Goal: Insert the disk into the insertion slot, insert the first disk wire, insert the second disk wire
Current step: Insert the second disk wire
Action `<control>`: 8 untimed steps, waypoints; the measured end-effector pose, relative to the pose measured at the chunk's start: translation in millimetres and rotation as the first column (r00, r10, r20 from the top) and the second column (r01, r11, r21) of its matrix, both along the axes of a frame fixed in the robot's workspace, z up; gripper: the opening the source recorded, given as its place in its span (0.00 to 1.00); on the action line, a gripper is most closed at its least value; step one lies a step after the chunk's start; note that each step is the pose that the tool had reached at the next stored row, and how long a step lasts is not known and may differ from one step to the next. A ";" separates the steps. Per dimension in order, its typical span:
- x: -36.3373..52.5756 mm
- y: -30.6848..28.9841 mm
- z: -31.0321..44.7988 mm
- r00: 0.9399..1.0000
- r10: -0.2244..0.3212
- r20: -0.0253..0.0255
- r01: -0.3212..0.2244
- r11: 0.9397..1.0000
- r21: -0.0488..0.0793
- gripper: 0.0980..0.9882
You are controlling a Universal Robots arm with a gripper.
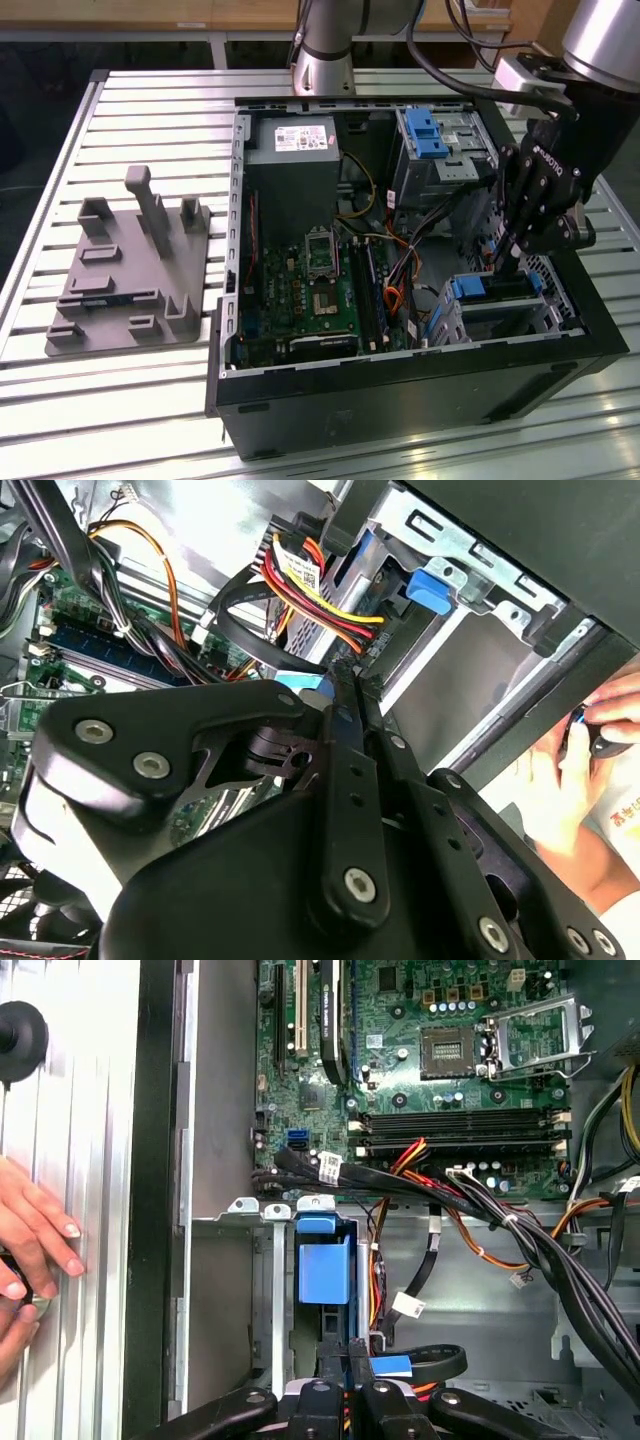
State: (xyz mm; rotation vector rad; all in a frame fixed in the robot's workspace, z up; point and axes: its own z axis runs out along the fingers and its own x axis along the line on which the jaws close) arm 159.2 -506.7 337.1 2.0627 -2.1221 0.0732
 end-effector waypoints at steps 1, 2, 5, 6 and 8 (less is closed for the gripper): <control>0.0 0.0 0.0 1.000 0.000 0.000 0.000 1.000 0.000 0.05; 0.0 0.0 0.0 1.000 0.000 0.000 0.000 1.000 0.000 0.05; 0.0 -0.2 0.0 1.000 0.003 0.000 -0.003 1.000 0.000 0.05; 0.0 -0.4 0.0 1.000 0.005 0.000 -0.005 1.000 0.000 0.05; 0.0 -1.6 0.0 1.000 0.009 0.000 -0.009 1.000 0.000 0.05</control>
